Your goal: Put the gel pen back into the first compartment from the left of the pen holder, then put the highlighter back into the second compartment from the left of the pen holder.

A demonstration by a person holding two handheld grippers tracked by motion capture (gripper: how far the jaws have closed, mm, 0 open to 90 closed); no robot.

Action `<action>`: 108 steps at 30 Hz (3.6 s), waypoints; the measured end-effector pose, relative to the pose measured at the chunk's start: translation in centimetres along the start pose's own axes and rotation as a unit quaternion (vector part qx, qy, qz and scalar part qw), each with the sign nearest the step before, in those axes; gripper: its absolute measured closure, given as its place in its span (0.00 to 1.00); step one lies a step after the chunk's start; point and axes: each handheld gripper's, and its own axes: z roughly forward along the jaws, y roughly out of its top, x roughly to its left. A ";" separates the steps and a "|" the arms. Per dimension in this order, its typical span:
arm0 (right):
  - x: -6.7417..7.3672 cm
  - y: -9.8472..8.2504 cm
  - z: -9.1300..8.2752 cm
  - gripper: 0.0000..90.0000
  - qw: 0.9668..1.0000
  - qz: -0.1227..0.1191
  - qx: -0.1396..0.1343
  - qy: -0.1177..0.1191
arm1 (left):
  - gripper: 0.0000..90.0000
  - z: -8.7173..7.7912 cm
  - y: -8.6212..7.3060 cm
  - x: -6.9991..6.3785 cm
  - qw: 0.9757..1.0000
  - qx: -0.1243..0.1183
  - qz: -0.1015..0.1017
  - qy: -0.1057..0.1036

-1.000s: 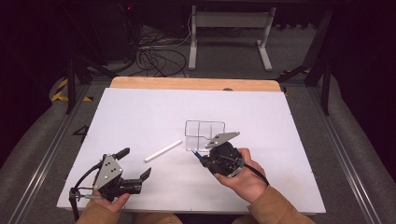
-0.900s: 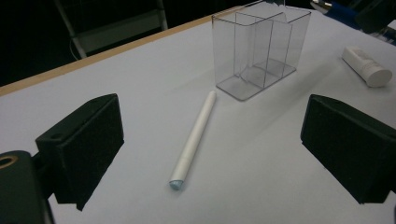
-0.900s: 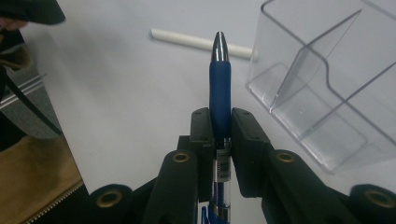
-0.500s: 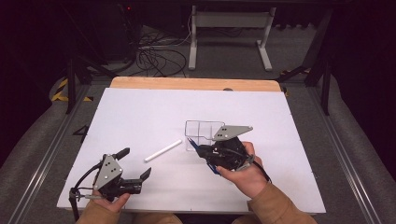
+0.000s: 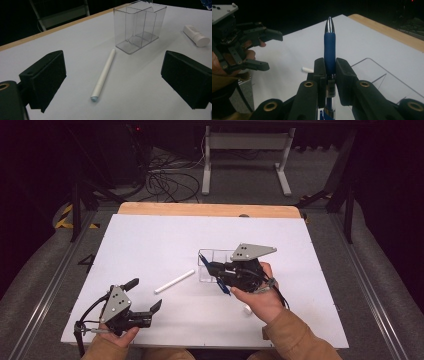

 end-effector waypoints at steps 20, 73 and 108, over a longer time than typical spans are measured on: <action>-2.2 2.4 1.5 0.89 0.998 -0.022 -0.056 -0.003 | 0.07 0.0 0.0 0.0 1.000 0.001 0.000 -0.001; -4.5 3.0 4.1 0.44 0.995 -0.017 -0.065 -0.071 | 0.07 0.0 -0.1 0.0 1.000 0.004 0.001 -0.004; -5.4 -1.5 -3.5 0.26 0.993 -0.027 -0.065 -0.094 | 0.07 -0.1 0.6 -0.2 1.000 0.008 -0.009 -0.012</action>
